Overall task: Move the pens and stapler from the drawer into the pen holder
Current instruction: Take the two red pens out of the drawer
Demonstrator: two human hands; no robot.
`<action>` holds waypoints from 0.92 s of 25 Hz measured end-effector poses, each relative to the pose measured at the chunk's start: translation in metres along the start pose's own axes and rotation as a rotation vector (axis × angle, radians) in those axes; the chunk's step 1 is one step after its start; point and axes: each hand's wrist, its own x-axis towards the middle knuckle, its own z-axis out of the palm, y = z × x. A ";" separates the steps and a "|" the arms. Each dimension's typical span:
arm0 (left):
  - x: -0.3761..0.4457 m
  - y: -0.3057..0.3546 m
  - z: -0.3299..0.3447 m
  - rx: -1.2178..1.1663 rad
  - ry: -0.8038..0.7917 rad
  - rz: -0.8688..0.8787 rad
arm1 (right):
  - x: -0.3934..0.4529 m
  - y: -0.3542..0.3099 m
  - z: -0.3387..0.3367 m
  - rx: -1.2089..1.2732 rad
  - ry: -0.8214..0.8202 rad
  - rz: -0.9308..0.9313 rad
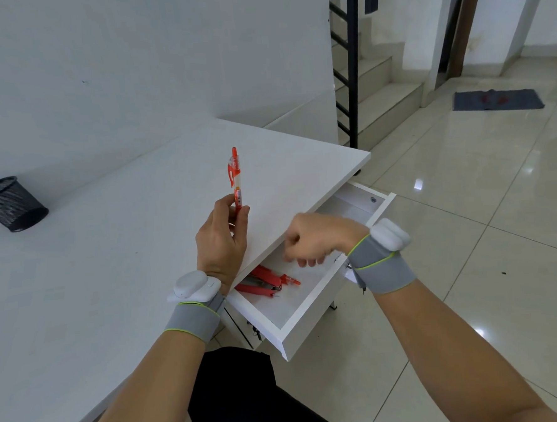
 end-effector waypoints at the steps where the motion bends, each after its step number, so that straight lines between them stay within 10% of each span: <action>1: 0.000 0.000 0.000 0.002 -0.004 0.005 | 0.003 0.003 0.008 -0.092 -0.054 0.038; 23: 0.001 -0.003 0.001 0.018 -0.022 0.027 | 0.013 0.016 0.031 -0.185 0.168 0.059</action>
